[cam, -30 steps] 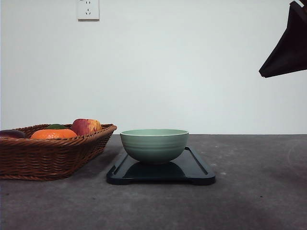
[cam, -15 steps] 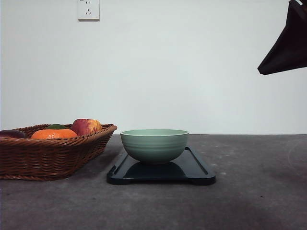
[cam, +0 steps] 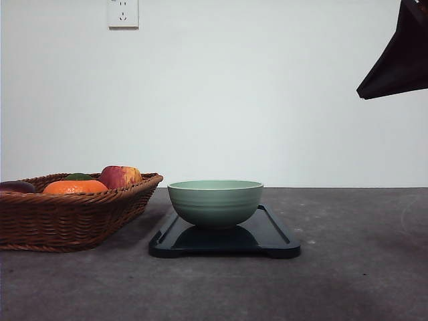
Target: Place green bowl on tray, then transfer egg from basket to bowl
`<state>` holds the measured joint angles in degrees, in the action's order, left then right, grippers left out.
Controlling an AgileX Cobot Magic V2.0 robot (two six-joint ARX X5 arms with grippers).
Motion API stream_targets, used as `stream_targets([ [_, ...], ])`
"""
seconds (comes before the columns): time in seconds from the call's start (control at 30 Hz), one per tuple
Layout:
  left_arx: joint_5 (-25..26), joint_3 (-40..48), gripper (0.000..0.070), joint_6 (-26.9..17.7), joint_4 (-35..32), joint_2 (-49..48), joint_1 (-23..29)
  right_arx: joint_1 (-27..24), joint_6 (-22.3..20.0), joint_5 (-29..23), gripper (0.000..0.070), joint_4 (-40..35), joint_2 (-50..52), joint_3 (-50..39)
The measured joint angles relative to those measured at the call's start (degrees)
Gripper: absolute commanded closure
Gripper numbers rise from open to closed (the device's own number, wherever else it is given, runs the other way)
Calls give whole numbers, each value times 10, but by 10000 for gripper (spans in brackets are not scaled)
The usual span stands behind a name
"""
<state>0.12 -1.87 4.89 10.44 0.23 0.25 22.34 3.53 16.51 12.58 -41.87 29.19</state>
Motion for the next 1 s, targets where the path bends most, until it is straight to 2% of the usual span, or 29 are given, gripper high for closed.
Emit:
stream_targets([
  [0.13, 0, 0, 700, 0, 0, 0, 0, -4, -37, -47, 678, -10, 11, -12],
  [0.2, 0, 0, 700, 0, 0, 0, 0, -14, -51, -83, 678, -29, 41, -44],
  [0.27, 0, 0, 700, 0, 0, 0, 0, -36, -56, -96, 678, -49, 83, -85],
  [0.47, 0, 0, 700, 0, 0, 0, 0, -110, -60, -103, 678, -79, 242, -200],
  [0.7, 0, 0, 700, 0, 0, 0, 0, -179, -68, -111, 678, -71, 360, -244],
  [0.8, 0, 0, 700, 0, 0, 0, 0, -195, -68, -121, 678, -60, 388, -254],
  [1.0, 0, 0, 700, 0, 0, 0, 0, -197, -67, -122, 678, -43, 417, -282],
])
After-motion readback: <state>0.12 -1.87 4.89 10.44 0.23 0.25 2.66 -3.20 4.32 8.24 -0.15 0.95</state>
